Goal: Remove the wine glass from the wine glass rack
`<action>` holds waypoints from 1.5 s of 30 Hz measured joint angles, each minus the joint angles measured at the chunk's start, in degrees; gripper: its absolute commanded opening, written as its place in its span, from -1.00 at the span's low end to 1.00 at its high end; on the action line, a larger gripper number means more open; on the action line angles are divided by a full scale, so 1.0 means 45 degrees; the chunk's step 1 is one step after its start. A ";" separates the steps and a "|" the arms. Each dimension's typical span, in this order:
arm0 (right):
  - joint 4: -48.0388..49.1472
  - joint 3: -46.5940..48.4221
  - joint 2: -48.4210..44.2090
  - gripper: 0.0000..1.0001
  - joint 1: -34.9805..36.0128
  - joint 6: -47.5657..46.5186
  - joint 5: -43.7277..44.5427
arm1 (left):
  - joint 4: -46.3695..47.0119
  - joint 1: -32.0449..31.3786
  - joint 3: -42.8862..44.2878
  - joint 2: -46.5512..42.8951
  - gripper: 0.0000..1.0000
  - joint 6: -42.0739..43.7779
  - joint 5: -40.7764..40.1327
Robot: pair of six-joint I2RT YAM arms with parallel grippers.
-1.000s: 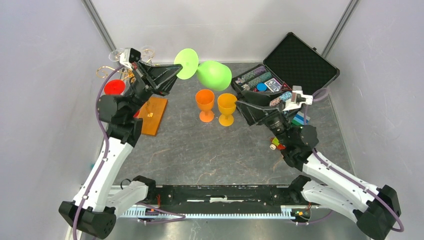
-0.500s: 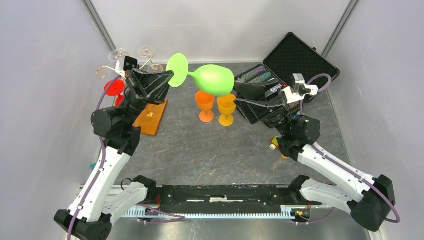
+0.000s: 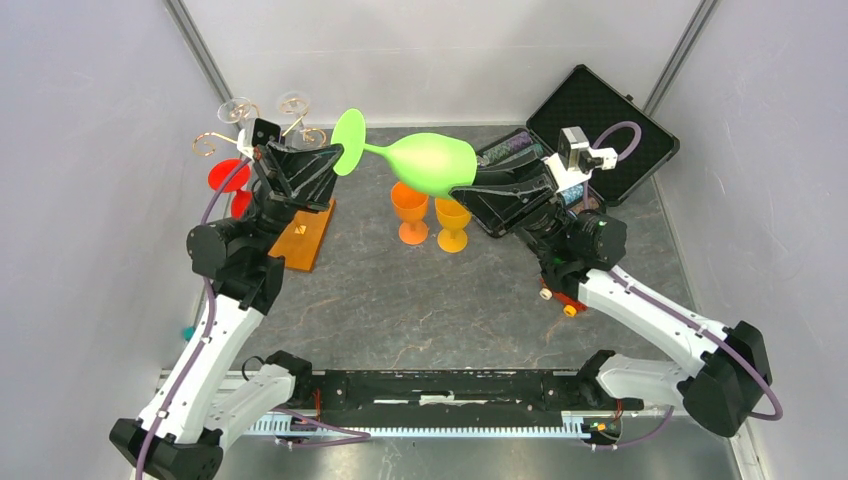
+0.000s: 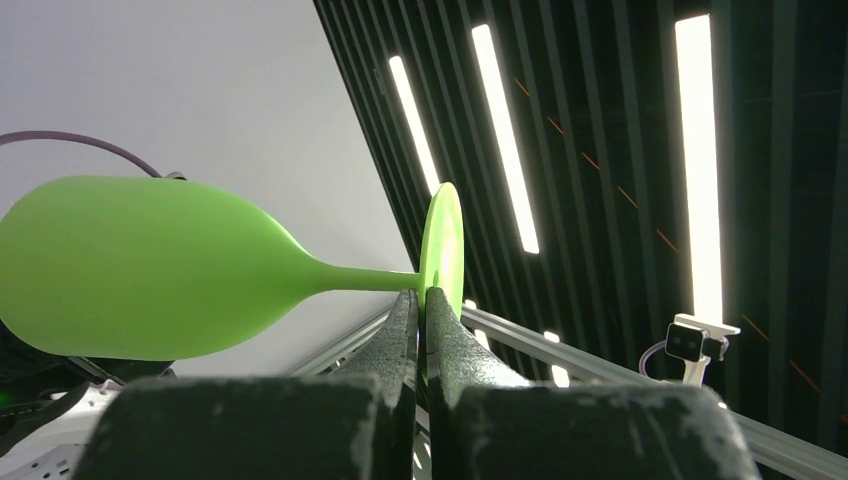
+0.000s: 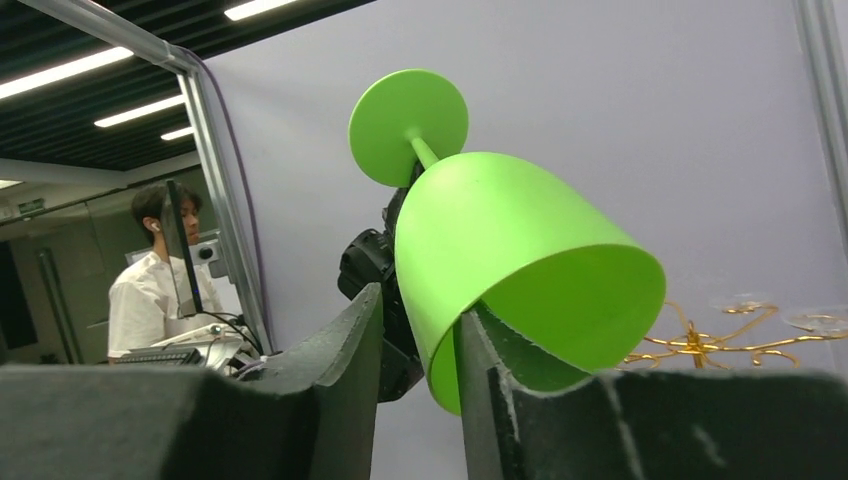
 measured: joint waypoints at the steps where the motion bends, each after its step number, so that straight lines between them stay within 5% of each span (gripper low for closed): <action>1: 0.0194 0.0000 0.0078 -0.42 -0.0005 0.0146 -0.0063 | 0.0073 0.0000 -0.0024 0.0005 -0.96 -0.0058 -0.0005; 7: 0.1001 0.0000 0.0311 -0.99 0.0000 0.0763 -0.0432 | 0.0413 0.0000 -0.0024 0.0068 -0.96 -0.0277 0.0015; 10: 0.1248 0.0000 0.0272 -0.99 0.0068 0.0845 -0.0578 | 0.0573 0.0000 -0.0029 0.0262 -0.84 -0.0345 0.0010; 16: 0.0918 -0.0005 0.0117 -1.00 0.0087 0.0481 -0.0471 | 0.0607 0.0000 -0.0112 0.0335 0.35 -0.0170 0.0039; 22: -0.2249 -0.0010 -0.1384 -0.99 0.0068 -0.1447 0.0899 | -0.1336 0.0000 0.0539 0.0189 0.88 0.1904 0.0432; 35: -1.4207 0.2812 -0.3575 -1.00 0.0053 -0.7543 0.6003 | -0.8995 0.0000 0.3774 0.0301 1.00 1.1298 0.1010; 40: -1.8476 0.4007 -0.3531 -1.00 0.0053 -0.9389 0.5328 | -1.1851 0.0000 0.5348 0.0325 1.00 1.4936 0.0102; 45: -2.1337 0.4138 -0.3449 -0.99 0.0058 -1.0720 0.2671 | -1.3435 0.0000 0.5586 0.0044 1.00 1.7126 -0.1025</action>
